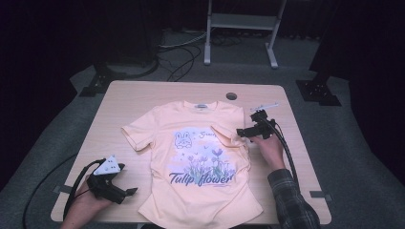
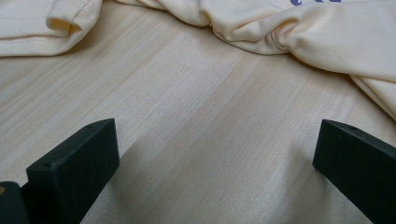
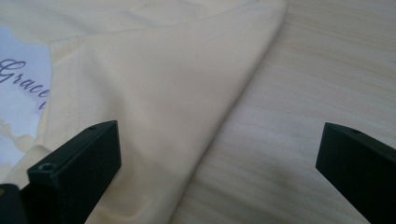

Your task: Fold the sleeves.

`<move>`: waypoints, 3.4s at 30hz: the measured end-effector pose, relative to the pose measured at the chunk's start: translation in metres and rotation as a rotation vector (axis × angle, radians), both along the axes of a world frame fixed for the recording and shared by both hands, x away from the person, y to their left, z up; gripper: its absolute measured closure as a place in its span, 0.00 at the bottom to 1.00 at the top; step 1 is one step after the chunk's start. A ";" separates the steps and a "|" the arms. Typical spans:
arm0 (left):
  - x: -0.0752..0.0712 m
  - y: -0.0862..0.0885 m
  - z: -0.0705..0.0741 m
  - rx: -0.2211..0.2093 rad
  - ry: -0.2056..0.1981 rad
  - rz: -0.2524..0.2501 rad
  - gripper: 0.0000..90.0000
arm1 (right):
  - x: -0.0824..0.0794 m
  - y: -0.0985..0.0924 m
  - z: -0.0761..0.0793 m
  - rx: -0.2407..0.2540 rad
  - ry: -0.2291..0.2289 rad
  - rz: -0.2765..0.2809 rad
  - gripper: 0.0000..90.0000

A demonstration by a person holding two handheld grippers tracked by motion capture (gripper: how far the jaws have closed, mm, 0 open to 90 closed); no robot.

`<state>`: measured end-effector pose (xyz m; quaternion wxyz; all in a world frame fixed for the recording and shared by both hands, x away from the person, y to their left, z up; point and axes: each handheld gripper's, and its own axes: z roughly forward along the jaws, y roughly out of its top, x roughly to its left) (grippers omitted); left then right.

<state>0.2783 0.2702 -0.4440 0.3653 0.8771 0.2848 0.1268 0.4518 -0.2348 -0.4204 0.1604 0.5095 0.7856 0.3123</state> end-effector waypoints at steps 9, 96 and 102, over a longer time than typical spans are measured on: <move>0.000 0.000 0.000 0.000 0.000 0.000 0.00 | -0.011 0.013 -0.003 -0.065 0.005 0.021 0.00; 0.000 0.001 0.000 0.000 0.002 0.005 0.00 | -0.155 -0.066 -0.008 0.031 -0.134 0.004 0.00; 0.000 0.001 0.000 0.000 0.002 0.005 0.00 | -0.167 -0.069 -0.012 0.034 -0.133 0.010 0.00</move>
